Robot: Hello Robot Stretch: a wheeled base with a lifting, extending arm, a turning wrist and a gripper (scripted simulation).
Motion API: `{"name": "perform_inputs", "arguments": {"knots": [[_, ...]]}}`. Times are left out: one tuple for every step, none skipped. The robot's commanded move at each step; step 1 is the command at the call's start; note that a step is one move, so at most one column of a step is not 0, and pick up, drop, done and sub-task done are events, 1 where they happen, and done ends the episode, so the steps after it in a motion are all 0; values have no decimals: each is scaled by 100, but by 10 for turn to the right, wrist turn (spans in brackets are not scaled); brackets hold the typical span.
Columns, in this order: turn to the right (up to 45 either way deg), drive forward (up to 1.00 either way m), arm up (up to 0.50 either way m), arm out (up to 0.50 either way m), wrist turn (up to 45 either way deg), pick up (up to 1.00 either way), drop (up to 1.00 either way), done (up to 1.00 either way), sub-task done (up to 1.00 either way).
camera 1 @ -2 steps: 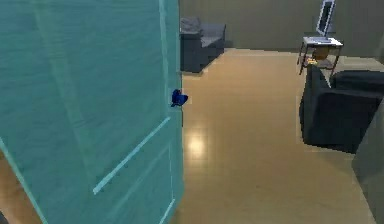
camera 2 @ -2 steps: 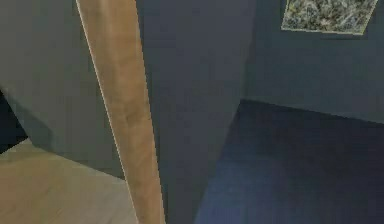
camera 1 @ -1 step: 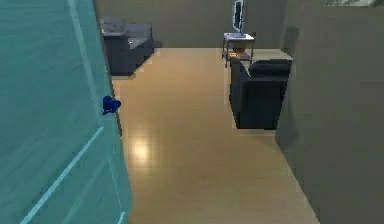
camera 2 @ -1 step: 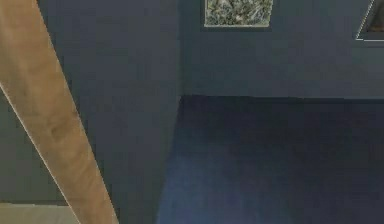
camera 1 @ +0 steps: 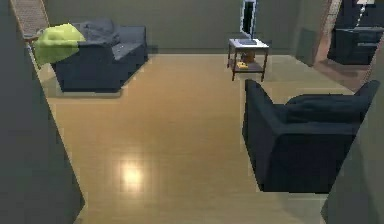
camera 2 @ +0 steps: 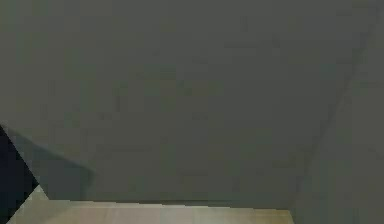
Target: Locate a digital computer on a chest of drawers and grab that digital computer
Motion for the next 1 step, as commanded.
{"name": "perform_inputs", "arguments": {"knots": [[0,25,0,0,0,0,0,0,0]]}}
